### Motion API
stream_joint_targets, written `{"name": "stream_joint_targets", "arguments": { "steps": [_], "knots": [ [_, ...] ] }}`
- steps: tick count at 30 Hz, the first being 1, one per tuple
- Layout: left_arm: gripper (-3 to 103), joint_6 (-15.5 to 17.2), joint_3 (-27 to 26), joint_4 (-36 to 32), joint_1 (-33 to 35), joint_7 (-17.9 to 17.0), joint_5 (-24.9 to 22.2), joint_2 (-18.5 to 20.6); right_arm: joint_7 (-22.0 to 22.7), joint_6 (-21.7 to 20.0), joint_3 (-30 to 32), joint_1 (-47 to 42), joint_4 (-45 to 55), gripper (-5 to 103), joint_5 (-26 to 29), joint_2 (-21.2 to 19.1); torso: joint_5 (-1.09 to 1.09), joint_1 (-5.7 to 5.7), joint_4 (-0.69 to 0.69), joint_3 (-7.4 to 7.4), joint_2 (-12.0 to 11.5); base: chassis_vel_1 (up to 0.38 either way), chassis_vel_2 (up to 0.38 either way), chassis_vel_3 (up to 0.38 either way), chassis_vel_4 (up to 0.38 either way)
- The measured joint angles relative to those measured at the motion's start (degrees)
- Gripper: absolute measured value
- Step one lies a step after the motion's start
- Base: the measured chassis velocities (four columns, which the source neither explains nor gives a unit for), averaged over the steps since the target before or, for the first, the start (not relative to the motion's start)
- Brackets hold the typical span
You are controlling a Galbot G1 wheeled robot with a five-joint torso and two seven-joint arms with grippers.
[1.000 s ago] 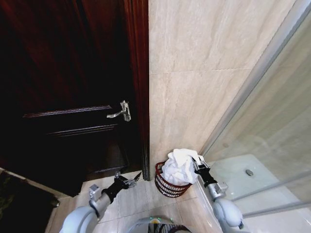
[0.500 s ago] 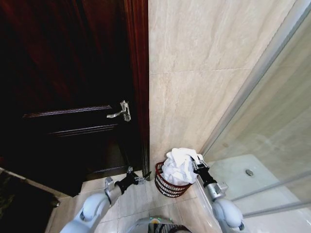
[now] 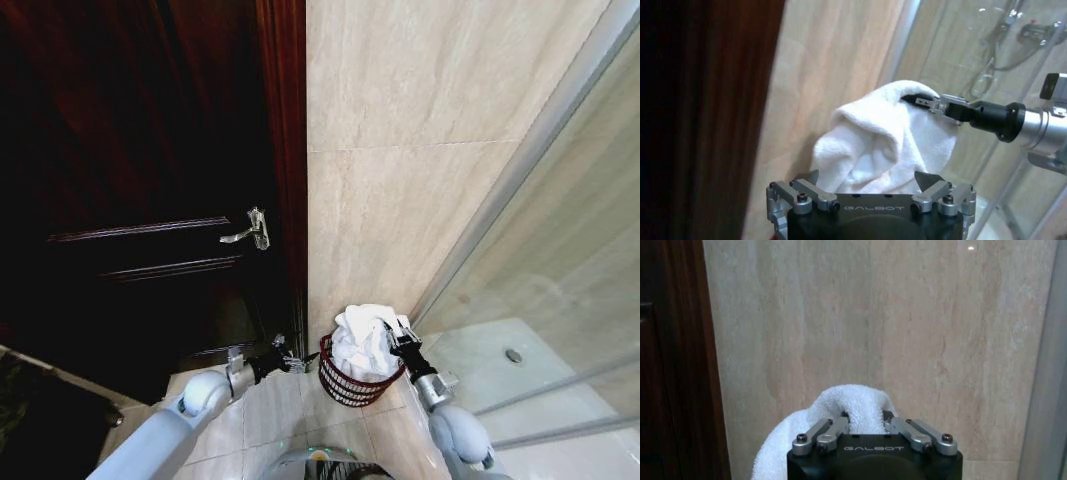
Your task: Discard the used towel into the hamper.
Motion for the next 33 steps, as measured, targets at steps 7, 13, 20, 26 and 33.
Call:
{"name": "stream_joint_targets", "arguments": {
  "steps": [7,13,20,26,33],
  "knots": [
    [97,0.2,7.7,4.6,-8.9,0.3,0.0,-2.2,-0.3,-0.1,0.8,0.2,-1.1,18,-1.0,0.6,0.00,0.00,-0.01,0.00,0.0,0.000,0.000,0.000,0.000],
    [96,0.9,13.5,7.5,-16.0,0.5,-1.1,-3.6,-0.7,-0.2,1.5,-0.2,-2.3,18,-1.4,1.0,0.01,0.00,-0.02,0.00,0.0,0.000,0.000,0.000,0.000],
    [96,0.9,21.2,10.7,-22.7,0.9,-3.2,-4.8,-1.5,-0.6,1.8,-0.3,-2.6,18,-2.3,1.3,0.02,0.00,0.00,0.00,0.0,0.000,0.000,0.000,0.000],
    [95,0.9,25.5,12.8,-27.0,1.6,-3.8,-6.4,-2.1,-0.8,1.8,-0.4,-2.5,18,-3.3,1.8,0.02,0.00,-0.01,0.00,0.0,0.000,0.000,0.000,0.000],
    [94,-0.2,29.4,17.0,-32.0,2.2,-3.1,-10.0,-3.2,-0.4,2.4,-1.7,-2.4,18,-3.5,1.5,0.01,0.00,-0.01,0.00,0.0,0.000,0.000,0.000,0.000]
  ]
}}
